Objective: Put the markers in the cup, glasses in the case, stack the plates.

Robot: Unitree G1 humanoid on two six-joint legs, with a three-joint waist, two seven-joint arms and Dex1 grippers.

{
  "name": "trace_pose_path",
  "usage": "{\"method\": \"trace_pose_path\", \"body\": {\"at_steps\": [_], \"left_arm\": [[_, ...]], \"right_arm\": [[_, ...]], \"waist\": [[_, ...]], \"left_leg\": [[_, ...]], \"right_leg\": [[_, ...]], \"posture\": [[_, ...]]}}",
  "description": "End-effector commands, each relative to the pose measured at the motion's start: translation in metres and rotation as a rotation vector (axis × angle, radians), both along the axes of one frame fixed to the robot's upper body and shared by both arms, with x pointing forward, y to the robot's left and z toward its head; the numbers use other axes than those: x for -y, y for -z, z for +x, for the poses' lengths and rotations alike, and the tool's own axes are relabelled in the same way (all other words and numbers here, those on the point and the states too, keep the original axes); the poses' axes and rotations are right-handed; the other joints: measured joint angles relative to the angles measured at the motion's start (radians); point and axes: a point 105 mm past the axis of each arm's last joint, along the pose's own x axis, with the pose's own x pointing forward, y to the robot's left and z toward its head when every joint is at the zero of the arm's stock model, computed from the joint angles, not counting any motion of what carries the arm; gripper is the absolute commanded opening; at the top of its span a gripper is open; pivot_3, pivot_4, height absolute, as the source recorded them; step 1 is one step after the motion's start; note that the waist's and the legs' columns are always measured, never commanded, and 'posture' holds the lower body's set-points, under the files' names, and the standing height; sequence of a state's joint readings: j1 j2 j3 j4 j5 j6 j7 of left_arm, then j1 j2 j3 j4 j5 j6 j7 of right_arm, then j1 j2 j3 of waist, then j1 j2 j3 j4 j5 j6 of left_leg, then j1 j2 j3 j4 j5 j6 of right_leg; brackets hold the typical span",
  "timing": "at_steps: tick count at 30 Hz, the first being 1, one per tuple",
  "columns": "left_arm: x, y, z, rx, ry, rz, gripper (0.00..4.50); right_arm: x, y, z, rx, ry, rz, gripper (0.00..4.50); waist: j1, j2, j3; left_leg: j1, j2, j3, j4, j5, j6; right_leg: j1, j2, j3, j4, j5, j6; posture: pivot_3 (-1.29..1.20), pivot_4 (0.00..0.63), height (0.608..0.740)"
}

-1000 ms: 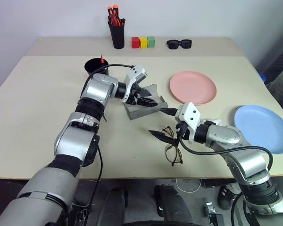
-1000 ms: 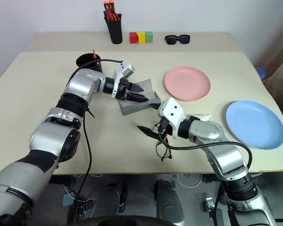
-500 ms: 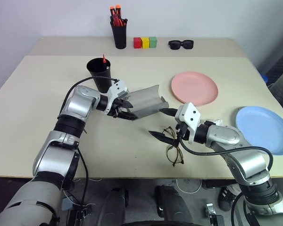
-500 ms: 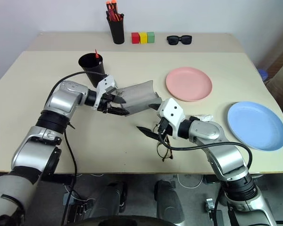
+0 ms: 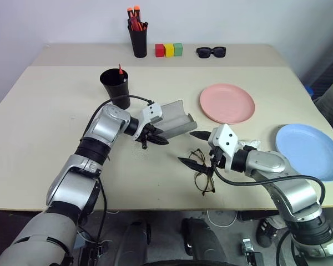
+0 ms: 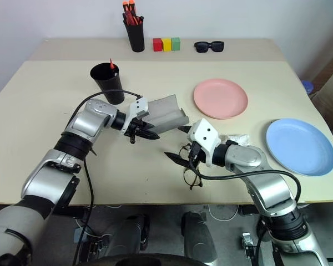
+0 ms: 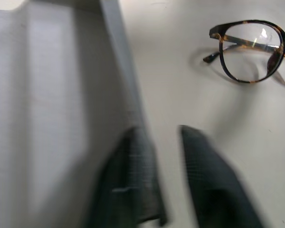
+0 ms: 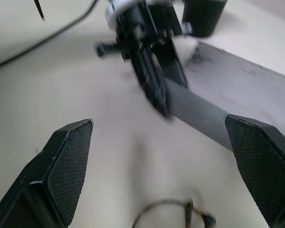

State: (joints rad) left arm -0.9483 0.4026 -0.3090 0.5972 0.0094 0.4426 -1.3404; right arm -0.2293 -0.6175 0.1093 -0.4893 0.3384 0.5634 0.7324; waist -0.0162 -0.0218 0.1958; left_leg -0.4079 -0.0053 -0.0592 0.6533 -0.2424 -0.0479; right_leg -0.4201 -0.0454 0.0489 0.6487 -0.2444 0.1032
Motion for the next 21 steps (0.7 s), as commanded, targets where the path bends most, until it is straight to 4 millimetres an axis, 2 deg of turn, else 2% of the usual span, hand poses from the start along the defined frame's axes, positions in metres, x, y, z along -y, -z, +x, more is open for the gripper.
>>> {"method": "trace_pose_path", "body": {"at_steps": [1, 4, 10, 15, 18, 19, 21], "left_arm": [[-0.001, -0.014, -0.007, 0.042, 0.075, -0.032, 0.02], [-0.017, -0.015, -0.018, 0.052, 0.111, -0.027, 0.02], [-0.057, -0.011, -0.062, -0.035, 0.144, -0.014, 0.02], [-0.064, -0.008, -0.082, -0.079, 0.122, -0.008, 0.02], [-0.064, -0.008, -0.085, -0.104, 0.09, -0.021, 0.02], [-0.064, -0.009, -0.085, -0.101, 0.084, -0.024, 0.55], [-0.062, -0.012, -0.083, -0.07, 0.081, -0.047, 1.24]], "right_arm": [[0.007, -0.013, -0.003, 0.055, 0.015, -0.008, 4.5], [0.012, -0.013, -0.002, 0.06, 0.033, -0.019, 4.5], [0.022, -0.008, -0.002, 0.007, 0.067, -0.036, 4.5], [0.026, -0.003, 0.001, -0.063, 0.099, -0.073, 4.5], [0.029, 0.004, 0.001, -0.134, 0.108, -0.111, 4.5], [0.03, 0.004, 0.0, -0.151, 0.108, -0.115, 4.5], [0.031, 0.002, -0.003, -0.192, 0.107, -0.102, 4.5]], "waist": [[0.0, 0.0, 0.0], [-0.006, 0.0, 0.0], [-0.009, 0.001, 0.0], [0.006, 0.0, 0.0], [0.005, 0.0, 0.0], [0.003, 0.0, 0.0], [0.002, 0.0, 0.0]], "left_leg": [[0.0, 0.0, 0.0, 0.0, 0.0, 0.0], [0.0, 0.0, 0.0, -0.001, 0.0, 0.0], [0.001, 0.001, 0.0, -0.002, 0.0, 0.0], [0.0, 0.002, 0.0, 0.0, 0.0, 0.0], [0.0, 0.001, 0.001, 0.001, 0.0, 0.0], [0.0, 0.001, 0.001, 0.001, 0.0, 0.0], [0.0, 0.001, 0.001, 0.001, 0.0, 0.0]], "right_leg": [[0.0, 0.0, 0.0, 0.0, 0.0, 0.0], [0.0, 0.0, 0.0, 0.0, 0.0, 0.0], [-0.001, 0.0, 0.001, 0.0, 0.0, -0.001], [-0.001, 0.0, 0.001, 0.0, 0.0, -0.001], [0.0, -0.001, 0.001, 0.0, -0.002, -0.004], [0.0, -0.001, 0.001, 0.0, -0.002, -0.004], [0.0, 0.0, 0.001, 0.0, -0.002, -0.004]], "posture": [[0.0, 0.15, 0.74], [0.0, 0.15, 0.74], [0.0, 0.15, 0.74], [0.0, 0.15, 0.74], [0.0, 0.15, 0.74], [0.0, 0.15, 0.74], [0.0, 0.15, 0.74]]}}
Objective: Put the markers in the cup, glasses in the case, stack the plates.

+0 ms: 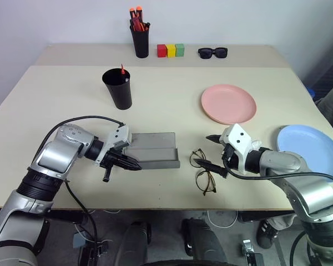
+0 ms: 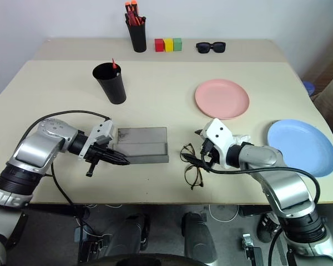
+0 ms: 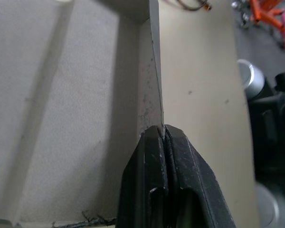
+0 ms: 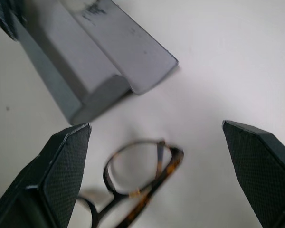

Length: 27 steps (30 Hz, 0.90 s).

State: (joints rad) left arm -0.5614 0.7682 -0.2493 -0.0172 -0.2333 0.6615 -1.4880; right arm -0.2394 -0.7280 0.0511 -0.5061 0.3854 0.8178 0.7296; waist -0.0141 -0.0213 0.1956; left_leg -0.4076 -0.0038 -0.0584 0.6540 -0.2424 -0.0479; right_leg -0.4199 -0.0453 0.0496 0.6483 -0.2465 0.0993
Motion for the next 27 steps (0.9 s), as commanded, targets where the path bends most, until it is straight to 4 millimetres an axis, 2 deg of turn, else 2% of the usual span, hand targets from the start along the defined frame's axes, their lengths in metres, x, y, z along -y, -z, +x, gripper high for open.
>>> {"method": "trace_pose_path", "body": {"at_steps": [1, 3, 6, 9, 13, 16, 19, 22, 27], "left_arm": [[0.004, -0.018, 0.003, 0.097, 0.0, -0.074, 1.77], [0.008, -0.027, 0.006, 0.162, -0.009, -0.145, 2.66], [0.011, -0.047, 0.016, 0.206, -0.126, -0.315, 2.66], [0.01, -0.059, 0.008, 0.248, -0.162, -0.436, 2.66], [0.011, -0.051, -0.02, 0.332, -0.131, -0.47, 2.66], [0.014, -0.048, -0.041, 0.291, -0.139, -0.532, 2.66], [0.014, -0.041, -0.05, 0.26, -0.164, -0.516, 2.66], [0.014, -0.036, -0.056, 0.243, -0.174, -0.508, 2.72], [0.014, -0.035, -0.058, 0.245, -0.185, -0.492, 2.72]], "right_arm": [[-0.003, -0.012, -0.007, -0.029, -0.02, 0.036, 4.5], [-0.002, -0.013, -0.01, -0.056, -0.011, 0.063, 4.5], [0.003, -0.007, -0.019, -0.139, 0.014, 0.094, 4.5], [0.005, -0.003, -0.027, -0.212, 0.045, 0.132, 4.5], [0.006, -0.002, -0.03, -0.28, 0.092, 0.191, 4.5], [0.009, 0.004, -0.025, -0.335, 0.159, 0.212, 4.5], [0.01, 0.011, -0.023, -0.371, 0.199, 0.204, 4.5], [0.009, 0.015, -0.022, -0.4, 0.212, 0.209, 3.71], [0.006, 0.018, -0.022, -0.434, 0.221, 0.223, 1.18]], "waist": [[-0.002, 0.0, 0.0], [-0.003, 0.0, 0.0], [0.001, 0.0, 0.0], [-0.001, 0.0, 0.0], [-0.006, 0.001, -0.001], [-0.002, 0.001, -0.001], [0.004, 0.001, -0.001], [0.0, 0.001, -0.001], [-0.001, 0.001, -0.001]], "left_leg": [[0.0, 0.0, 0.0, 0.0, 0.0, 0.0], [0.0, 0.0, 0.0, 0.0, 0.0, 0.0], [0.0, 0.001, 0.0, 0.0, 0.0, 0.0], [0.0, 0.001, 0.0, 0.0, 0.0, 0.0], [0.001, 0.001, 0.001, -0.002, 0.0, 0.0], [0.001, 0.002, 0.001, -0.002, 0.0, 0.0], [0.001, 0.001, 0.001, -0.001, 0.0, 0.0], [0.001, 0.001, 0.002, -0.001, 0.0, 0.0], [0.001, 0.001, 0.002, -0.001, 0.0, 0.0]], "right_leg": [[0.0, 0.0, 0.0, 0.0, 0.0, 0.0], [0.0, 0.0, 0.0, 0.0, 0.0, 0.0], [0.0, 0.0, 0.0, 0.0, 0.001, 0.001], [0.0, 0.0, 0.0, 0.0, 0.001, 0.003], [0.0, -0.001, 0.001, 0.0, 0.001, 0.002], [0.0, 0.0, 0.001, 0.0, 0.0, 0.0], [0.0, 0.0, 0.001, -0.001, 0.0, -0.001], [0.001, 0.0, 0.001, -0.002, -0.001, -0.001], [0.001, 0.0, 0.001, -0.002, -0.001, -0.002]], "posture": [[0.0, 0.15, 0.74], [0.0, 0.15, 0.74], [0.0, 0.15, 0.74], [0.0, 0.15, 0.74], [0.0, 0.15, 0.74], [0.0, 0.15, 0.74], [0.0, 0.15, 0.74], [0.0, 0.15, 0.74], [0.0, 0.15, 0.74]]}}
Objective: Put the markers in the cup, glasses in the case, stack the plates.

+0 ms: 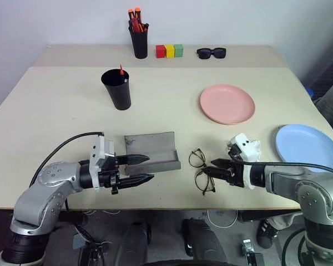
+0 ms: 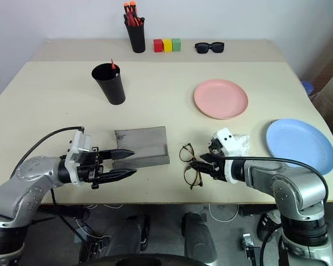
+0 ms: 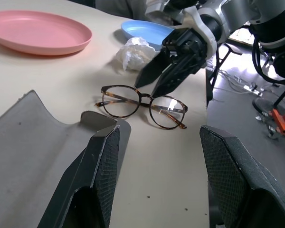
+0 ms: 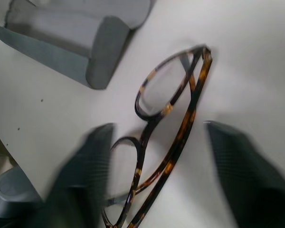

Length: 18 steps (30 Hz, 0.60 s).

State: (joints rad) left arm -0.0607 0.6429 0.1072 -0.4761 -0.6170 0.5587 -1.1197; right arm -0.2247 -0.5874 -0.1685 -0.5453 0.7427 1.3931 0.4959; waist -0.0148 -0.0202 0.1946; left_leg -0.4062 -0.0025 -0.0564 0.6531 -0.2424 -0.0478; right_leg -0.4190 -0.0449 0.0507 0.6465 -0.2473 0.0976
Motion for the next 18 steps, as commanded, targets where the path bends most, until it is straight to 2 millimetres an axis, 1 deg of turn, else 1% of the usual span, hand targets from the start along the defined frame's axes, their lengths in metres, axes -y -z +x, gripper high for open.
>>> {"method": "trace_pose_path", "body": {"at_steps": [1, 2, 3, 8, 14, 16, 18], "left_arm": [[0.001, -0.008, -0.003, 0.042, 0.002, 0.005, 2.72], [0.001, -0.008, -0.003, 0.043, 0.0, 0.006, 2.72], [0.001, -0.008, -0.002, 0.043, -0.002, 0.007, 2.72], [-0.002, -0.006, 0.001, 0.054, -0.033, 0.021, 2.72], [-0.022, -0.003, 0.015, 0.066, -0.137, 0.017, 2.72], [-0.024, -0.002, 0.015, 0.065, -0.141, 0.021, 2.72], [-0.021, -0.001, 0.011, 0.059, -0.114, 0.024, 2.72]], "right_arm": [[-0.005, -0.006, 0.0, 0.012, -0.01, 0.02, 0.62], [-0.005, -0.006, 0.0, 0.009, -0.011, 0.02, 0.09], [-0.006, -0.006, 0.0, 0.006, -0.012, 0.021, 0.03], [-0.006, -0.009, 0.002, 0.021, -0.011, 0.008, 0.03], [-0.001, -0.031, 0.007, 0.135, -0.049, -0.046, 0.03], [-0.001, -0.033, 0.008, 0.162, -0.068, -0.073, 0.03], [-0.004, -0.034, 0.006, 0.175, -0.099, -0.066, 0.03]], "waist": [[0.0, 0.0, 0.0], [-0.001, 0.0, 0.0], [-0.001, 0.0, 0.0], [-0.001, 0.0, 0.0], [-0.001, 0.0, 0.0], [-0.002, 0.0, 0.0], [-0.002, 0.0, 0.0]], "left_leg": [[0.0, 0.0, 0.0, 0.0, 0.0, 0.0], [0.0, 0.0, 0.0, 0.0, 0.0, 0.0], [0.0, 0.0, 0.0, 0.0, 0.0, 0.0], [0.0, 0.0, 0.0, 0.0, 0.0, 0.0], [0.0, 0.0, 0.0, 0.0, 0.0, 0.0], [0.0, 0.0, 0.0, -0.001, 0.0, 0.0], [0.0, 0.0, 0.0, -0.002, 0.0, 0.0]], "right_leg": [[0.0, 0.0, 0.0, 0.0, 0.0, 0.0], [0.0, 0.0, 0.0, 0.0, 0.0, 0.0], [0.0, 0.0, 0.0, 0.0, 0.0, 0.0], [0.0, 0.0, 0.0, -0.001, 0.0, 0.0], [0.0, 0.0, 0.0, -0.001, -0.002, -0.002], [0.0, 0.0, 0.0, -0.001, -0.002, -0.003], [-0.001, 0.0, 0.0, -0.001, -0.002, -0.003]], "posture": [[0.0, 0.15, 0.74], [0.0, 0.15, 0.74], [0.0, 0.15, 0.74], [0.0, 0.15, 0.74], [0.0, 0.15, 0.74], [0.0, 0.15, 0.74], [0.0, 0.15, 0.74]]}}
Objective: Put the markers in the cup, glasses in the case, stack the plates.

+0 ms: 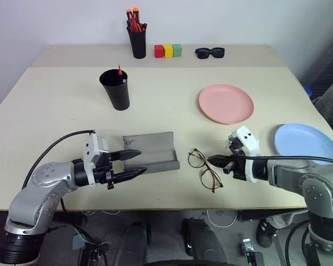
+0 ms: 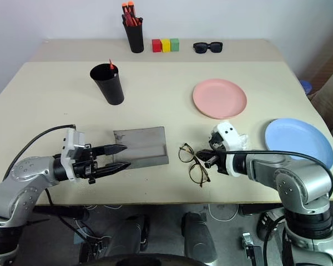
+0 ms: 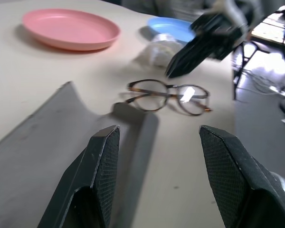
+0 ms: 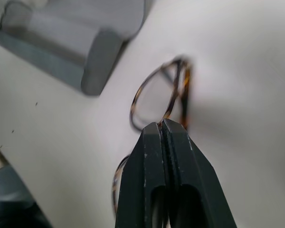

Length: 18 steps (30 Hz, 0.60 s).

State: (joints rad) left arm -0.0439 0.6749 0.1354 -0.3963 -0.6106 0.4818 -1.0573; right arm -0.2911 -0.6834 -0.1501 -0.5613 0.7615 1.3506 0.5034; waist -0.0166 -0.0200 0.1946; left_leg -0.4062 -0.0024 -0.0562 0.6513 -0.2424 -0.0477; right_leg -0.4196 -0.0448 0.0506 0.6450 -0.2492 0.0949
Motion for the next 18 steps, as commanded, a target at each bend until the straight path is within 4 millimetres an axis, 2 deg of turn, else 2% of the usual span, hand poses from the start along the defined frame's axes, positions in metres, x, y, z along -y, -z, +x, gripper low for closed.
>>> {"method": "trace_pose_path", "body": {"at_steps": [1, 4, 8, 18], "left_arm": [[0.003, -0.005, -0.008, 0.032, 0.038, 0.009, 2.72], [0.015, -0.004, -0.019, 0.022, 0.108, 0.012, 2.72], [0.027, -0.003, -0.026, 0.029, 0.148, 0.021, 2.72], [0.034, -0.005, -0.025, 0.036, 0.169, 0.025, 2.72]], "right_arm": [[-0.009, -0.011, -0.003, 0.064, -0.074, 0.018, 0.03], [-0.009, -0.003, -0.005, 0.029, -0.077, 0.013, 0.87], [-0.002, 0.005, -0.002, -0.007, -0.019, 0.006, 2.74], [0.002, 0.017, -0.004, -0.069, 0.016, 0.003, 2.74]], "waist": [[0.0, 0.0, 0.0], [0.0, 0.0, 0.0], [0.003, 0.0, 0.0], [0.001, 0.0, 0.0]], "left_leg": [[0.0, 0.0, 0.0, 0.0, 0.0, 0.0], [0.0, 0.0, 0.0, -0.001, 0.0, 0.0], [-0.001, 0.0, 0.001, 0.0, 0.0, 0.0], [-0.001, 0.0, 0.001, -0.001, 0.0, 0.0]], "right_leg": [[0.0, 0.0, 0.0, -0.001, 0.0, 0.0], [0.0, 0.0, 0.0, -0.001, 0.0, 0.0], [0.0, -0.001, 0.0, -0.001, 0.0, 0.0], [0.0, 0.0, 0.0, -0.002, 0.0, 0.0]], "posture": [[0.0, 0.15, 0.74], [0.0, 0.15, 0.74], [0.0, 0.15, 0.74], [0.0, 0.15, 0.74]]}}
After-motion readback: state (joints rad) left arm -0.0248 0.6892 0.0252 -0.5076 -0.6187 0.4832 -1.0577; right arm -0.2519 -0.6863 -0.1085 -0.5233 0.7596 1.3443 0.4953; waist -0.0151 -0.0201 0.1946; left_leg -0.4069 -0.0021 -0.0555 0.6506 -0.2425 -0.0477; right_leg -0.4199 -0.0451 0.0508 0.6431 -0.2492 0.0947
